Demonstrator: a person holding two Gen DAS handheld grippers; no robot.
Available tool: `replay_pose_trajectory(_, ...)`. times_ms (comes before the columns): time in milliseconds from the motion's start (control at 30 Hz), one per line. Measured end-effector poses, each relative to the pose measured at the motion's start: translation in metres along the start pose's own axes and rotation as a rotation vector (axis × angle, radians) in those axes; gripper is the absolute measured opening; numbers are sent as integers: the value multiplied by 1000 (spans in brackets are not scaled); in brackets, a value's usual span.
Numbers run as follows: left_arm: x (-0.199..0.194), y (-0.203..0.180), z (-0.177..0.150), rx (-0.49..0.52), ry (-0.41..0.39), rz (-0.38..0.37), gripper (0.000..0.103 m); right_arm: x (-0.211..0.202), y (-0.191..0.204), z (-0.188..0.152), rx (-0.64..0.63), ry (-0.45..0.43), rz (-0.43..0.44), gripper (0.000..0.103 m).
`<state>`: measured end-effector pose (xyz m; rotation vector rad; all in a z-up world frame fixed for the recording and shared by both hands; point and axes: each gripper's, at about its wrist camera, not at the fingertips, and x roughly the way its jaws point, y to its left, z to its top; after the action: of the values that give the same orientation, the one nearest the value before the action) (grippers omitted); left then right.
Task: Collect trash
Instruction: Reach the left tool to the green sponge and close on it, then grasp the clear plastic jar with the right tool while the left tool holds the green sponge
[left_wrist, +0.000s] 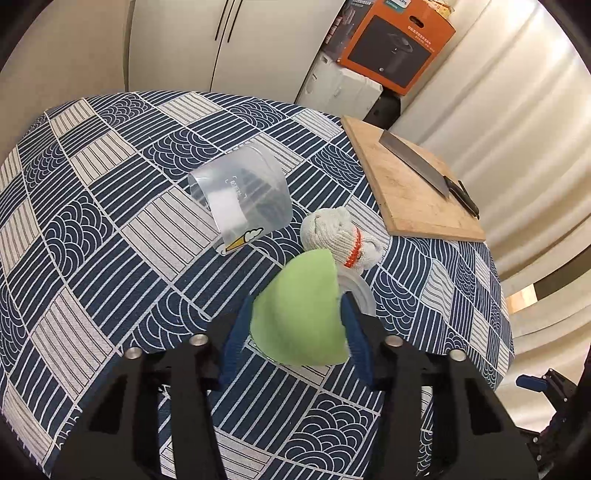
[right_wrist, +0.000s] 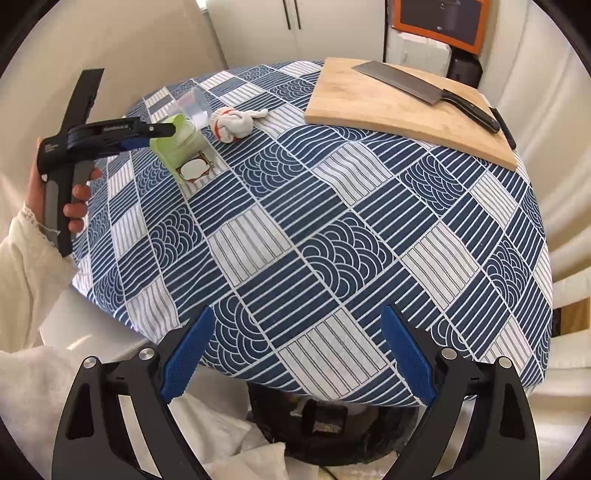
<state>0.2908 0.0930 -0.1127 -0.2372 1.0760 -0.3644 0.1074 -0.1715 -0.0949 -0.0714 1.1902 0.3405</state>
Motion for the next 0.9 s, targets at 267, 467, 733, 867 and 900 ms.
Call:
replay_pose_trajectory(267, -10, 8, 3, 12, 22, 19, 38, 1, 6, 3, -9, -8, 15, 87)
replay_pose_trajectory(467, -30, 22, -6, -3, 7, 55, 38, 10, 20, 23, -69, -11, 59, 87)
replay_pose_trajectory(733, -52, 44, -31, -44, 7, 107, 38, 33, 60, 66, -202, -25, 127, 87)
replay_pose_trajectory(867, -59, 56, -44, -83, 13, 104, 38, 50, 85, 90, -269, -33, 149, 87)
replay_pose_trajectory(900, -61, 59, -47, -89, 12, 100, 38, 55, 91, 96, -283, -34, 151, 87)
